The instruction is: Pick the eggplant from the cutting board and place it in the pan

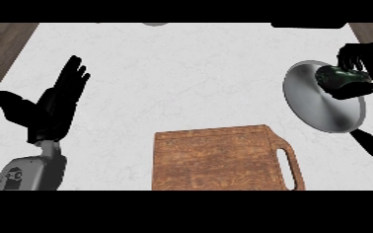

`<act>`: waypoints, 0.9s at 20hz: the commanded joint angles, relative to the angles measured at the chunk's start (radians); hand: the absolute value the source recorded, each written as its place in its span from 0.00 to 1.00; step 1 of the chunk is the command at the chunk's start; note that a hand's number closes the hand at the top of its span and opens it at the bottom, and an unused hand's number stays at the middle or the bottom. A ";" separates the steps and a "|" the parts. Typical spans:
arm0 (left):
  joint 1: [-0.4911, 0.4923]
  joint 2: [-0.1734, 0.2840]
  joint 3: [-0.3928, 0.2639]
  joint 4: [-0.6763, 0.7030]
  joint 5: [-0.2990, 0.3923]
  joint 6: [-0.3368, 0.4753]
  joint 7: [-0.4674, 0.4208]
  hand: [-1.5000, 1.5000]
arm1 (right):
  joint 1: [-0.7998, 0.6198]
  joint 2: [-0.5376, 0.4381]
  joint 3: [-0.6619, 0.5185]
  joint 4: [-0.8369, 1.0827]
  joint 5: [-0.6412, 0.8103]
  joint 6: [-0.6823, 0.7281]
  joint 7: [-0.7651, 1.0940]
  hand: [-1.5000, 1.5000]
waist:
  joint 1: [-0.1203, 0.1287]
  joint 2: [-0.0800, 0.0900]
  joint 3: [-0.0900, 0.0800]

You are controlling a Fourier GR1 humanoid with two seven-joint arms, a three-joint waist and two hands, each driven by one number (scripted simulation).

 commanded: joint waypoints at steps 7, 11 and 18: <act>-0.010 -0.007 0.004 0.013 0.005 -0.017 -0.020 0.50 | -0.139 0.016 -0.038 0.455 0.047 0.039 -0.011 0.00 | 0.017 0.009 0.001; -0.007 0.005 0.003 -0.036 0.002 -0.012 0.040 0.50 | -0.219 0.030 -0.055 0.540 0.046 0.066 -0.069 0.00 | 0.015 0.004 0.001; 0.003 -0.034 -0.012 -0.013 -0.015 0.012 0.007 0.50 | -0.191 -0.012 -0.246 0.574 -0.160 0.195 -0.218 0.00 | 0.004 0.004 0.002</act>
